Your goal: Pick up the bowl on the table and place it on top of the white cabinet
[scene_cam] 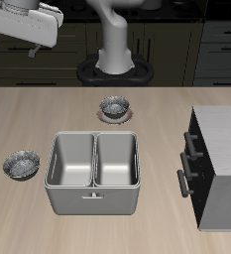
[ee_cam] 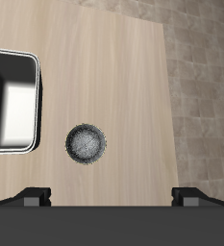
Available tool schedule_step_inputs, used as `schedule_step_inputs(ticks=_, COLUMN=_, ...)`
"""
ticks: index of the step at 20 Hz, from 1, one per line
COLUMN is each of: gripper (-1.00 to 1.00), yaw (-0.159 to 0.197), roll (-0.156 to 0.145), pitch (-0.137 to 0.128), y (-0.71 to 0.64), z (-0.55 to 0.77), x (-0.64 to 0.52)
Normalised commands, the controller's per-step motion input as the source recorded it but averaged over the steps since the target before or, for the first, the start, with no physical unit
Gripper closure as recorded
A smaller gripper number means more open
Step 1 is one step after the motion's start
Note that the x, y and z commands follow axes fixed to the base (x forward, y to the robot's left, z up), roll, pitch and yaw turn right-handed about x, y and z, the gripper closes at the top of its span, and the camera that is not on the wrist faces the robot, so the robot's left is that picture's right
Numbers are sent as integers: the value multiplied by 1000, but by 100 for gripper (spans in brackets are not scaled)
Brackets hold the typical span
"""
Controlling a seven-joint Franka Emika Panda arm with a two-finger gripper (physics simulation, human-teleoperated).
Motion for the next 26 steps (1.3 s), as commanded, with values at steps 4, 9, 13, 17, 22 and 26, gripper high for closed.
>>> schedule_step_inputs(ticks=4, gripper=-100, yaw=-25, roll=-18, pitch=-15, y=-98, z=109, x=63)
schedule_step_inputs(ticks=9, gripper=-100, yaw=23, roll=-22, pitch=8, y=-210, z=-150, x=119)
schedule_step_inputs(ticks=13, gripper=-100, yaw=-6, roll=-6, pitch=48, y=-179, z=-433, x=96)
schedule_step_inputs(ticks=17, gripper=-100, yaw=-10, roll=-4, pitch=30, y=-74, z=-326, x=38)
schedule_step_inputs(ticks=22, gripper=-100, yaw=-14, roll=-9, pitch=26, y=-73, z=-301, x=24)
schedule_step_inputs(ticks=26, gripper=-100, yaw=-21, roll=0, pitch=19, y=-30, z=-255, x=25)
